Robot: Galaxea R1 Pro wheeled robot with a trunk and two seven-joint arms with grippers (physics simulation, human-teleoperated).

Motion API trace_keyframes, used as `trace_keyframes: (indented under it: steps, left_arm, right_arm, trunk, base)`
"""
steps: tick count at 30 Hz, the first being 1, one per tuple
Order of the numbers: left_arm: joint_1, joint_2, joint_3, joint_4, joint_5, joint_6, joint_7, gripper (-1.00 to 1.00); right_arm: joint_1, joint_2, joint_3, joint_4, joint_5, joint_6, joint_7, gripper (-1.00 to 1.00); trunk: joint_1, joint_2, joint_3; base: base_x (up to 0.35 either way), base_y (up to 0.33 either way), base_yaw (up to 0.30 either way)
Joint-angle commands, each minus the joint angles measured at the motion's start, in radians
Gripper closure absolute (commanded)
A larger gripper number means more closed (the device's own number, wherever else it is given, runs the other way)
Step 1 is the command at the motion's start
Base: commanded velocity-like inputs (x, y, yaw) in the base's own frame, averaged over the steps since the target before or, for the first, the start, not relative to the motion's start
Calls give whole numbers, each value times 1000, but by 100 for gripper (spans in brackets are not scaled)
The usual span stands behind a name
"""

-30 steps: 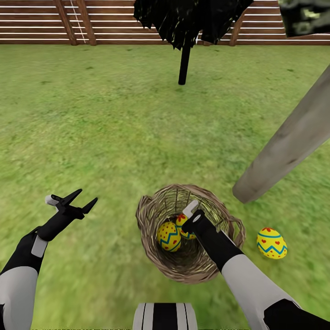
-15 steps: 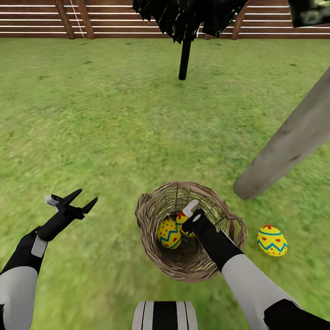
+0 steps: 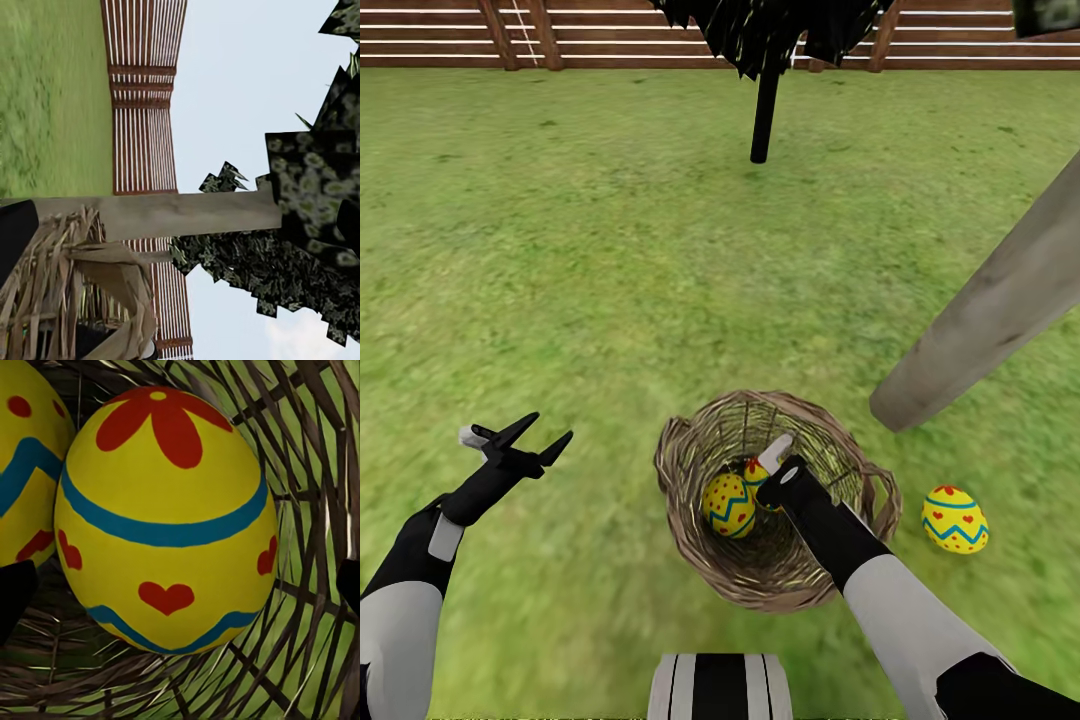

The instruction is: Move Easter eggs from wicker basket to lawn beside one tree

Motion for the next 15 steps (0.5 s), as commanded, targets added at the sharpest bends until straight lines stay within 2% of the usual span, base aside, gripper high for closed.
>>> trace_keyframes:
  steps: [1, 15]
  left_arm:
    - [0, 0, 0, 0, -2, 11, -5, -100]
    - [0, 0, 0, 0, -2, 11, -5, -100]
  right_arm:
    - [0, 0, 1, -2, 11, 5, 7, -100]
    - [0, -1, 2, -22, 11, 5, -1, -100]
  trunk:
    - [0, 0, -2]
    - [0, 0, -6]
  base:
    - [0, 0, 0]
    - [0, 0, 0]
